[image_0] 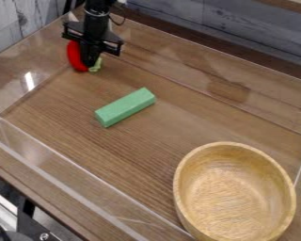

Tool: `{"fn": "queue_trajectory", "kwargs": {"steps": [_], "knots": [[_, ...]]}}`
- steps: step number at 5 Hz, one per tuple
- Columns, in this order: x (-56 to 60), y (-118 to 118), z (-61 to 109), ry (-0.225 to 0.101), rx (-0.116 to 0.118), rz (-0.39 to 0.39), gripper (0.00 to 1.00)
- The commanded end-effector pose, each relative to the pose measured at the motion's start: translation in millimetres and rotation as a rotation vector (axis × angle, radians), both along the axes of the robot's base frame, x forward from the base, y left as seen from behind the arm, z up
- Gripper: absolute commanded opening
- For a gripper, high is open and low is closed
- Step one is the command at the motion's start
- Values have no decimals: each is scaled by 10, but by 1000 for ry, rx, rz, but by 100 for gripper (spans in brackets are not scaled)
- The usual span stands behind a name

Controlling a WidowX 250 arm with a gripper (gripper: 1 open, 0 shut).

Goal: Move the red object to the left side of the table

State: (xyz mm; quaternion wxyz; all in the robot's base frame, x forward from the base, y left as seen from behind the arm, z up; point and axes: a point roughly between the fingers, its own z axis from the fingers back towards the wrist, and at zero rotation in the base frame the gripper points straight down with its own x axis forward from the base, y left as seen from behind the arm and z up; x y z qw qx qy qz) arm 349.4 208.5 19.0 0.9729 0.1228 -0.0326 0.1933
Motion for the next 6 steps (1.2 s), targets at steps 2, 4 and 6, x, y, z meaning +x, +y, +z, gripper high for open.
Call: {"fn": "queue_trajectory", "kwargs": {"steps": [2,4,6], "knots": [[-6,7,-81,42,-26,-13,0],[3,10,-64,68,-43,-14,0],[9,17,-45,92,-61,-16,0]]}}
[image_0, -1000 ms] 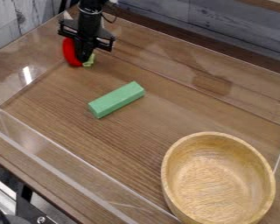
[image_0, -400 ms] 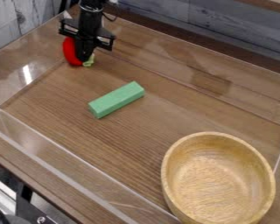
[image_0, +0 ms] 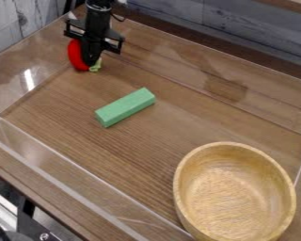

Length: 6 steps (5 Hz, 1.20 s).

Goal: Move the red object to the left side of the table

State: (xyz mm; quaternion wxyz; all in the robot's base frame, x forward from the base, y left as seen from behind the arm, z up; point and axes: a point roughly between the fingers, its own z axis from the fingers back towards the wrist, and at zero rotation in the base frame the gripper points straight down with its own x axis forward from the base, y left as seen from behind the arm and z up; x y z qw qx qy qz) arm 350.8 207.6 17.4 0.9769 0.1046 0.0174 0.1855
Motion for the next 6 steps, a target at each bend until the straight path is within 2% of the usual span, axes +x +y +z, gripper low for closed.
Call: {"fn": "queue_trajectory", "kwargs": {"steps": [1,5,6], "knots": [[-6,34,-10,11,-15,-11,0],[-3,54,14,52,-51,-13,0],[-20,63,40,43,-56,2,0]]}}
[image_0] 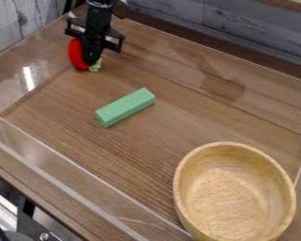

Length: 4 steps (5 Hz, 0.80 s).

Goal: Move the red object to the left side of the table

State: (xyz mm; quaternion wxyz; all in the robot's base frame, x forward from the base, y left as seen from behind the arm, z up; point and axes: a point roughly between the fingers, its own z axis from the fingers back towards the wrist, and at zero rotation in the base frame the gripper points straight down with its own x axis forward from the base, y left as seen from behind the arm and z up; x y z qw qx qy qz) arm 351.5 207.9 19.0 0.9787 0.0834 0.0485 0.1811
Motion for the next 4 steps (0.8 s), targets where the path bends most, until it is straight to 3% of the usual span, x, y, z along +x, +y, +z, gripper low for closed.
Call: {"fn": "queue_trajectory", "kwargs": {"steps": [1,4], "knots": [[-43,67,57,-20,-8,18,0],[-93,82,198,-50,-31,48,0]]}}
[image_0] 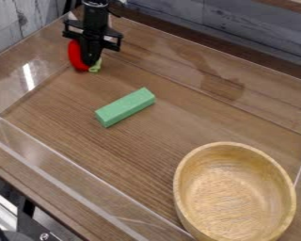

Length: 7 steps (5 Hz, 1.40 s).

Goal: Move the red object to the left side of the table

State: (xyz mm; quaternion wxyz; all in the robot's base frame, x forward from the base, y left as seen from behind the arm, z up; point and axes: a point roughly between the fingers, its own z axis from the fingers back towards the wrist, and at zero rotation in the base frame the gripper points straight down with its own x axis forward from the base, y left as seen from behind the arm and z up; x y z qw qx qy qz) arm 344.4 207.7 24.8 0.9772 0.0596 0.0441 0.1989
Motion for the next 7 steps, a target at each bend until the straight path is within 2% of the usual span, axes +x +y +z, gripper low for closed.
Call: {"fn": "queue_trajectory", "kwargs": {"steps": [1,7], "knots": [[-37,92,152,-35,9,25,0],[-106,121,103,-47,3,112,0]]}}
